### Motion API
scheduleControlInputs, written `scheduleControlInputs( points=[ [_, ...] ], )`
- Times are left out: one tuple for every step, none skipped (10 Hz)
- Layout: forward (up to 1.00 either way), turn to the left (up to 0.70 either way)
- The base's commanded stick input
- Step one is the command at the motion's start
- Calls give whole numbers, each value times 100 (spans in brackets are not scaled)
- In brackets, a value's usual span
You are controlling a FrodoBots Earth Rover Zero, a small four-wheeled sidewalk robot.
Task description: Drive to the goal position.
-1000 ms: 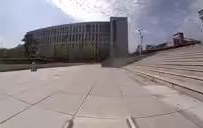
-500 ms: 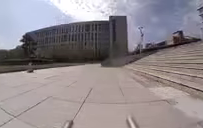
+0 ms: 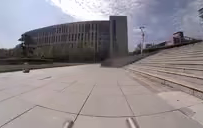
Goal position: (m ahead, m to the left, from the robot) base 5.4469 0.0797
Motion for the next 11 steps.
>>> scheduleControlInputs(
  points=[
    [70, 0],
    [70, 0],
    [70, 0],
    [70, 0],
    [70, 0],
    [70, 0],
    [70, 0],
    [70, 0],
    [70, 0],
    [70, 0],
    [70, 0]
  ],
)
